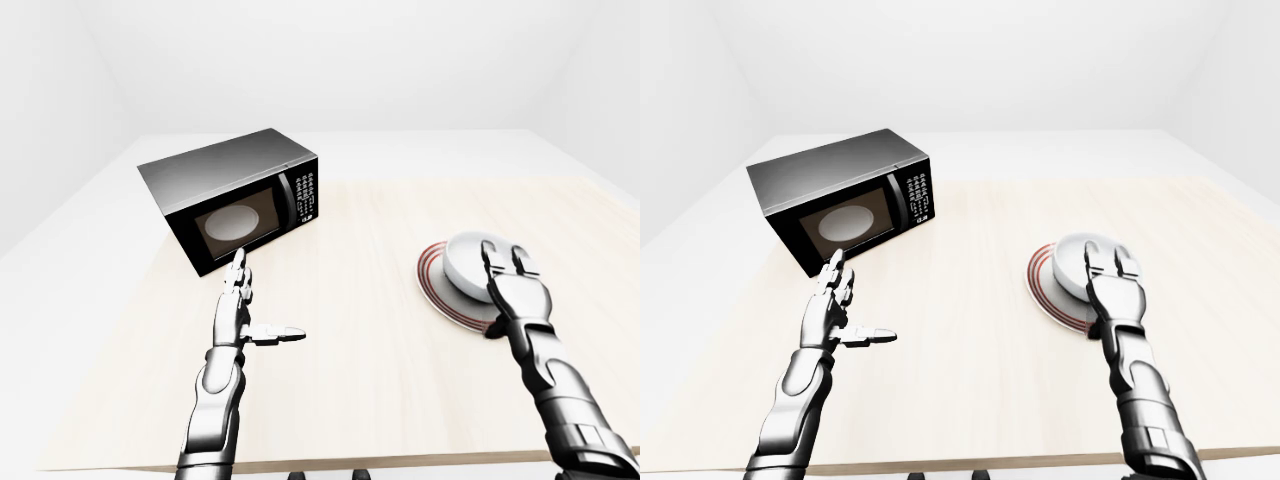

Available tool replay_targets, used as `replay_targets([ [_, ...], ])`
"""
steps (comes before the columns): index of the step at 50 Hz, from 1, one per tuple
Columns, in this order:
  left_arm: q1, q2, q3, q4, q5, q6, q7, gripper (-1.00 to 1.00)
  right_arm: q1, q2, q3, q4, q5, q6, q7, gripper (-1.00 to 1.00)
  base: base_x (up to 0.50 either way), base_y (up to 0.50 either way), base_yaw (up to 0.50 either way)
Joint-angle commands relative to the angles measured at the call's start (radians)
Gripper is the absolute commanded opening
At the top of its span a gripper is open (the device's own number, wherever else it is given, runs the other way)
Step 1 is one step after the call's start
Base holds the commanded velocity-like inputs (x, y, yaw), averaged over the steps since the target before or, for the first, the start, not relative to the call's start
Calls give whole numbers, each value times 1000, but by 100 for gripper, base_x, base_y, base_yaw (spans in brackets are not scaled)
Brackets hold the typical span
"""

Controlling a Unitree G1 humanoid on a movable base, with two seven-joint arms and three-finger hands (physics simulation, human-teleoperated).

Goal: Pick up the white bowl and put it on the plate.

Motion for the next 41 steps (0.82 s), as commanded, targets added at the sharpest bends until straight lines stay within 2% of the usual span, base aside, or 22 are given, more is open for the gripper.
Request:
replay_targets([
  [1,0,0,0,0,0,0,0,100,42,15,-41,-178,21,0,90,100,0,0,0],
  [4,0,0,0,0,0,0,0,100,56,27,-72,-282,31,0,153,100,0,0,0],
  [6,0,0,0,0,0,0,0,100,71,39,-105,-425,54,0,244,100,0,0,0],
  [8,0,0,0,0,0,0,0,100,74,47,-126,-489,59,0,287,100,0,0,0],
  [10,0,0,0,0,0,0,0,100,67,52,-165,-643,89,0,400,100,0,0,0],
  [14,0,0,0,0,0,0,0,100,26,38,-213,-802,122,43,536,100,0,0,0],
  [17,0,0,0,0,0,0,0,100,9,26,-231,-859,138,64,589,100,0,0,0],
  [20,0,0,0,0,0,0,0,100,-20,7,-248,-925,157,97,652,100,0,0,0],
  [24,0,0,0,0,0,0,0,100,-80,-36,-272,-1016,194,161,741,100,0,0,0],
  [26,0,0,0,0,0,0,0,100,-97,-50,-276,-1036,206,175,752,100,0,0,0],
  [36,0,0,0,0,0,0,0,100,-205,-147,-303,-1163,278,175,858,100,0,0,0],
  [41,0,0,0,0,0,0,0,100,-277,-230,-322,-1251,332,175,921,100,0,0,0],
])
